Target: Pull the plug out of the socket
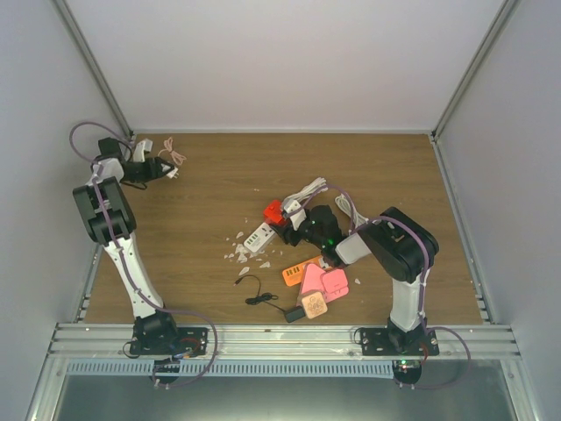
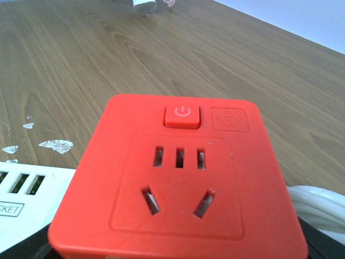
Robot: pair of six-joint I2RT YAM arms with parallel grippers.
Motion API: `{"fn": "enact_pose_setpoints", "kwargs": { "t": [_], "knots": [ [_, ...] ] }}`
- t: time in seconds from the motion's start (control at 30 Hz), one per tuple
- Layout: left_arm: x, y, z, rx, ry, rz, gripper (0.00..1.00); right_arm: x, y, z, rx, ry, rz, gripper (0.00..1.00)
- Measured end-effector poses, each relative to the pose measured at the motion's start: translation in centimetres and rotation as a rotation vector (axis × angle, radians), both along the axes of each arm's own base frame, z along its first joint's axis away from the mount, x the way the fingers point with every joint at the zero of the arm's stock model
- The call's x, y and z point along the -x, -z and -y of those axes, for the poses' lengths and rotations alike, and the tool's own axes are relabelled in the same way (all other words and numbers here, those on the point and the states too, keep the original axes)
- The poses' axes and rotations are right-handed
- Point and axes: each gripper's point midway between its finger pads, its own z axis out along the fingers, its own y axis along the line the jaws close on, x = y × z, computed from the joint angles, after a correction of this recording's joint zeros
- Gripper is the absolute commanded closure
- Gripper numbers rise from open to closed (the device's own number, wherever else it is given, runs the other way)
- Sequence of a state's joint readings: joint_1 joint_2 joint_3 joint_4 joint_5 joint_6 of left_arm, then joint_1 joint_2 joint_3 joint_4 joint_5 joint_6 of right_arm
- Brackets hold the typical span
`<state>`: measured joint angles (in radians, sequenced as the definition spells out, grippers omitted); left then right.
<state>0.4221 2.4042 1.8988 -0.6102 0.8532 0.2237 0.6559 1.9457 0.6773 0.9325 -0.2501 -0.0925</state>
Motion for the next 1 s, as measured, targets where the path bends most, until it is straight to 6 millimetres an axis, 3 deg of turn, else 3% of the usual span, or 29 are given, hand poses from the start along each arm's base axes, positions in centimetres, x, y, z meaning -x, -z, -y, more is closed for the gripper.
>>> {"fn": "enact_pose_setpoints", "kwargs": {
  "t": [0.1, 0.17, 0.33, 0.57, 0.8, 0.9, 1.0],
  "knots": [
    [0.0, 0.1, -0.3, -0.013, -0.007, -0.002, 0.24, 0.0, 0.0, 0.0, 0.0, 0.0, 0.0, 0.48],
    [0.2, 0.3, -0.5, -0.027, -0.013, -0.004, 0.14, 0.0, 0.0, 0.0, 0.0, 0.0, 0.0, 0.46],
    [2.0, 0.1, -0.4, -0.075, -0.025, -0.009, 0.02, 0.0, 0.0, 0.0, -0.001, -0.001, 0.001, 0.38],
    [3.2, -3.6, -0.3, -0.148, -0.031, 0.07, 0.01, 0.2, 0.1, 0.0, 0.007, -0.009, 0.005, 0.22],
    [4.5, -6.2, 0.7, -0.212, -0.002, 0.139, 0.01, 1.0, 1.0, 0.4, 0.031, -0.026, -0.014, 0.15],
    [5.6, -6.7, 2.3, -0.246, 0.043, 0.158, 0.02, 1.5, 0.9, 0.7, 0.035, -0.028, -0.02, 0.15],
    [6.9, -6.8, 5.7, -0.276, 0.129, 0.178, 0.05, 1.9, 0.8, 1.0, 0.04, -0.029, -0.026, 0.15]
  ]
}}
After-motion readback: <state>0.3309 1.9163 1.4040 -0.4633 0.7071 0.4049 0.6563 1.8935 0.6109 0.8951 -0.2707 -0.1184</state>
